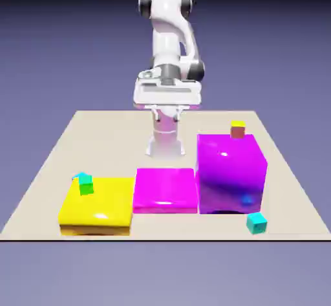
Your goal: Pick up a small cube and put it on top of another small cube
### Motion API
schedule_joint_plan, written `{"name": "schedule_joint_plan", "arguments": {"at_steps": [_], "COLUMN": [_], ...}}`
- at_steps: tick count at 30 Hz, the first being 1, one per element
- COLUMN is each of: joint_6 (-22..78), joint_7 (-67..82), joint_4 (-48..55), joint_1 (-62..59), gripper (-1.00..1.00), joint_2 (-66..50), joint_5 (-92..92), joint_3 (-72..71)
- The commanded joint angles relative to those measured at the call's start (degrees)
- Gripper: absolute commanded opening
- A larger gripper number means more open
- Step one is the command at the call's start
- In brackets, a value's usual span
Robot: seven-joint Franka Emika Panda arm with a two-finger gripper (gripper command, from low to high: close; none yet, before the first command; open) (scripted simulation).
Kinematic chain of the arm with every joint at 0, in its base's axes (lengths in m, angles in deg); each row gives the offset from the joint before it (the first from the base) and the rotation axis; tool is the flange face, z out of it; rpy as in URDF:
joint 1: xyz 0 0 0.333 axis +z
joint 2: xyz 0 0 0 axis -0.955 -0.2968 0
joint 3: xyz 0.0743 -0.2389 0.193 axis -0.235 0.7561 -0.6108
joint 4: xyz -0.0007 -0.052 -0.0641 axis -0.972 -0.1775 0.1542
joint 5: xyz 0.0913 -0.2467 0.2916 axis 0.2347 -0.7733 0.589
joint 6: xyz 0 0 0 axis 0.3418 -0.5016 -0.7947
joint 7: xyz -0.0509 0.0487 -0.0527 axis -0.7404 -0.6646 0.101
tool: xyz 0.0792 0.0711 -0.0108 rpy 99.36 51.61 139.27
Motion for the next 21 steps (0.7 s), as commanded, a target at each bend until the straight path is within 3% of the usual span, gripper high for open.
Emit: {"name": "schedule_joint_plan", "arguments": {"at_steps": [1,21], "joint_6": [1.3,26.5], "joint_7": [2.0,42.9], "joint_4": [0.9,18.1], "joint_1": [0.7,15.4], "gripper": [0.0,0.0], "joint_2": [0.8,16.9], "joint_5": [-0.1,-1.4], "joint_3": [2.1,43.6]}}
